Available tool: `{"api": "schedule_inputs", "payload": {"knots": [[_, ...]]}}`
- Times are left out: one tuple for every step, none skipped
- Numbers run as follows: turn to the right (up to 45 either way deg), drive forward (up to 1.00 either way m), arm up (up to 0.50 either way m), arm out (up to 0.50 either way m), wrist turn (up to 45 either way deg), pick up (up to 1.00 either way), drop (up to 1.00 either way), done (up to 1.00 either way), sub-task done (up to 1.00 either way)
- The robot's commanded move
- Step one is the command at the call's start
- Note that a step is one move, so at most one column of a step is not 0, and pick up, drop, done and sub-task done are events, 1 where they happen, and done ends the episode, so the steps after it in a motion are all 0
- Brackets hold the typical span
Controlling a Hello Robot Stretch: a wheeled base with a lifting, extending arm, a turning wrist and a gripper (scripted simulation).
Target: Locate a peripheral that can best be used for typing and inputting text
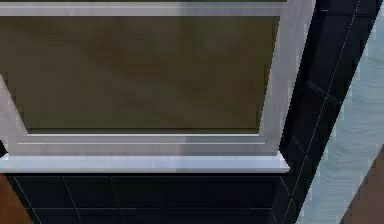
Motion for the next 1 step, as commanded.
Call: {"api": "schedule_inputs", "payload": {"knots": [[45.0,0.0,0.0,0.0,0.0,0.0,0.0,0.0,0.0]]}}
